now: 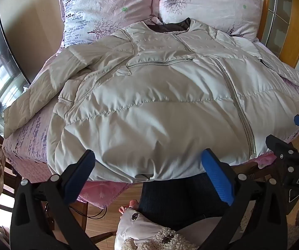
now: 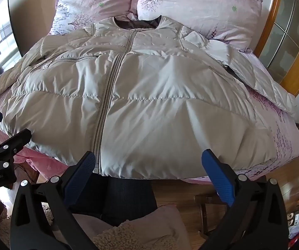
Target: Fold large clothes
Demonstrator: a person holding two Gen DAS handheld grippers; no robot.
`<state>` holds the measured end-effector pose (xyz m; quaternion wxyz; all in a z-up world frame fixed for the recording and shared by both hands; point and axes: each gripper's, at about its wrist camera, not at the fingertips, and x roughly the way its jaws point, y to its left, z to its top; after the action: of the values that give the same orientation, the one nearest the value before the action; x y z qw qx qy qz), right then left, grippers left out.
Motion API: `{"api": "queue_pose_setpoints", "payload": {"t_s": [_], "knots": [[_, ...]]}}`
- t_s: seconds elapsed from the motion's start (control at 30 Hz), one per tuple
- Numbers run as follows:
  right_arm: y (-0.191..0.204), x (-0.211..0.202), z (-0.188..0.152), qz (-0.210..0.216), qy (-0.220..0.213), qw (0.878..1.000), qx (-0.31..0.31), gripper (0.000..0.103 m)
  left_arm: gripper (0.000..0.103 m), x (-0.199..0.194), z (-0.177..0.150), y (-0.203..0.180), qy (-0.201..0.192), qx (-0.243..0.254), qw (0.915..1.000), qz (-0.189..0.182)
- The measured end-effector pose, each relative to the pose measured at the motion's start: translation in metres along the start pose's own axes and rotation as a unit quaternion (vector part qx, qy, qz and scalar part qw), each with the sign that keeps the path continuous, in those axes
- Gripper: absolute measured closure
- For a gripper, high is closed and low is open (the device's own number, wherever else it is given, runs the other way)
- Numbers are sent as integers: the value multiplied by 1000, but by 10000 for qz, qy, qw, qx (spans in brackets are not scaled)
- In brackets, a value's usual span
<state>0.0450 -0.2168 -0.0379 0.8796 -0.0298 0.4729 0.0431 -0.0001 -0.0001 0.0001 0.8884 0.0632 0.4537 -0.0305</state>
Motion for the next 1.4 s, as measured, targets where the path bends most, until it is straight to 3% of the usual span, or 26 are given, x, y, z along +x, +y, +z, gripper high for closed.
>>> {"api": "queue_pose_setpoints", "payload": {"t_s": [1.4], "knots": [[0, -2, 2, -6, -21, 10000, 4, 1, 2, 0, 0, 0, 8, -11, 10000, -24]]}}
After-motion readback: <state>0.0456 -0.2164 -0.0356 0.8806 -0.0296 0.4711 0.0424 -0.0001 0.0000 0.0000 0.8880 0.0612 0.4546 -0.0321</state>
